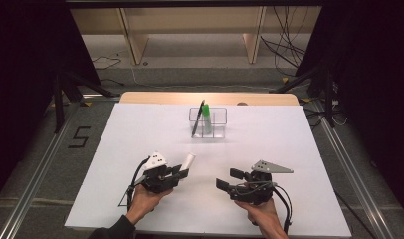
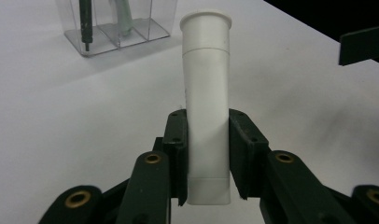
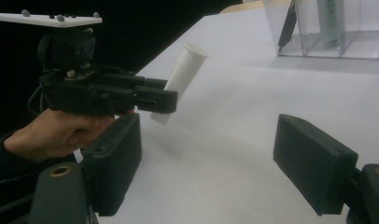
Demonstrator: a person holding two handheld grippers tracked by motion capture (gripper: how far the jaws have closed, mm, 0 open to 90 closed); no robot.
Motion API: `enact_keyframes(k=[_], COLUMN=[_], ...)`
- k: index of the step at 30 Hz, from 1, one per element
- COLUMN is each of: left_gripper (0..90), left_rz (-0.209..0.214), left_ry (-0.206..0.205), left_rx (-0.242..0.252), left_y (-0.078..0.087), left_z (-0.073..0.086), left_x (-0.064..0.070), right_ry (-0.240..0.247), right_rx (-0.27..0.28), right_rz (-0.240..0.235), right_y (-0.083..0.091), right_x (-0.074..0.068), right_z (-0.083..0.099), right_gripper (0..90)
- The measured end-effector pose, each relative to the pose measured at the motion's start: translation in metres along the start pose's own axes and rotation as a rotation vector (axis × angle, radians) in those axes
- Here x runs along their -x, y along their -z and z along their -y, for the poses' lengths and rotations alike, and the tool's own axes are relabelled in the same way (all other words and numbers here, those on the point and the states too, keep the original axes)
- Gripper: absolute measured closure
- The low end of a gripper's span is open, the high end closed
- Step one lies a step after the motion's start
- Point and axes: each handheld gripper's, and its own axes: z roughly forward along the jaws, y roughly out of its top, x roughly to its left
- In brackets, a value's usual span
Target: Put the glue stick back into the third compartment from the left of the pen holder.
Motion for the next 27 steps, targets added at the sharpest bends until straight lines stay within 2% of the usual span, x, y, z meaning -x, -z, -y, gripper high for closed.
enact_keyframes(k=[2,6,8,12,15,20,24,27], left_gripper=[70.5,70.5,70.5,70.5,70.5,70.5,70.5,70.5], left_rz=[0.012,0.025,0.033,0.056,0.064,0.079,0.089,0.095], left_ry=[0.009,-0.009,-0.005,0.006,-0.006,-0.021,-0.025,-0.029], left_rx=[0.011,0.029,0.035,0.04,0.039,0.039,0.046,0.046], left_y=[0.0,0.0,0.0,-0.002,-0.003,-0.006,-0.006,-0.007], left_z=[0.001,0.002,0.003,0.005,0.007,0.008,0.009,0.009], left_x=[0.001,0.005,0.007,0.01,0.016,0.025,0.03,0.032], right_ry=[-0.005,-0.022,-0.035,-0.03,-0.063,-0.082,-0.13,-0.148], right_rx=[-0.003,-0.011,-0.011,-0.018,-0.016,-0.036,-0.04,-0.037], right_rz=[-0.005,-0.024,-0.039,-0.051,-0.074,-0.084,-0.097,-0.113], right_y=[-0.004,-0.013,-0.018,-0.025,-0.03,-0.04,-0.043,-0.045], right_x=[0.0,-0.001,-0.001,-0.002,-0.002,-0.002,0.001,0.002], right_z=[-0.001,-0.002,-0.004,-0.008,-0.011,-0.013,-0.013,-0.014], right_gripper=[24.6,24.8,25.4,26.8,29.1,33.8,38.2,42.0])
